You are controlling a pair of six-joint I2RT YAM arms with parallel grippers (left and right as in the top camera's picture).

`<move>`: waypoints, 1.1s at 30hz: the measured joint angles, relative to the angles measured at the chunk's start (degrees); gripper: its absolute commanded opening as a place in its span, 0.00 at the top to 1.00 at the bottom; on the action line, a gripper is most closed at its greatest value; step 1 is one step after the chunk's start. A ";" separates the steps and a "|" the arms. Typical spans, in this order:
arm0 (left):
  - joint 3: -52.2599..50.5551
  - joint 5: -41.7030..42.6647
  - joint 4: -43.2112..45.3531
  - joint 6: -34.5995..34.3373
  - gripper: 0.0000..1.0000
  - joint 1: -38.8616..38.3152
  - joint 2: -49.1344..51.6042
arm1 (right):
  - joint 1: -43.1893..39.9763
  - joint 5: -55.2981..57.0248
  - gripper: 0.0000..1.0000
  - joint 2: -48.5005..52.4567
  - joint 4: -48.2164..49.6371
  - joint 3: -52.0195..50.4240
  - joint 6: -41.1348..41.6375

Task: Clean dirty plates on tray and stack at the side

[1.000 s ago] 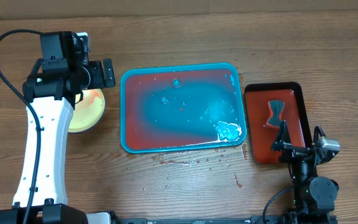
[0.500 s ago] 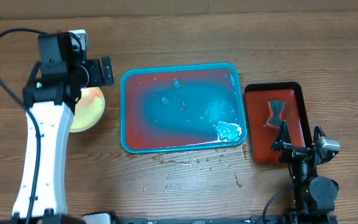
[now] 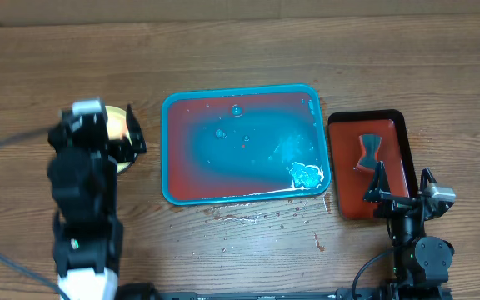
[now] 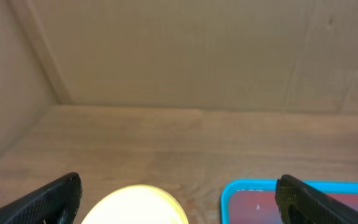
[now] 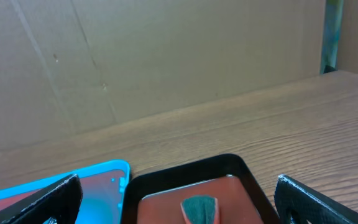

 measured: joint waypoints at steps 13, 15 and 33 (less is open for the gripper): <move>-27.15 -3.17 8.07 0.00 0.00 0.11 -26.49 | 0.00 -0.04 0.00 0.00 0.00 0.00 0.02; -29.27 -3.58 8.17 0.02 0.00 0.11 -29.31 | 0.00 -0.04 0.00 0.00 0.02 0.00 0.00; -36.70 -4.39 0.83 0.09 0.00 0.11 -41.44 | 0.00 -0.02 0.00 0.00 -0.02 0.00 0.00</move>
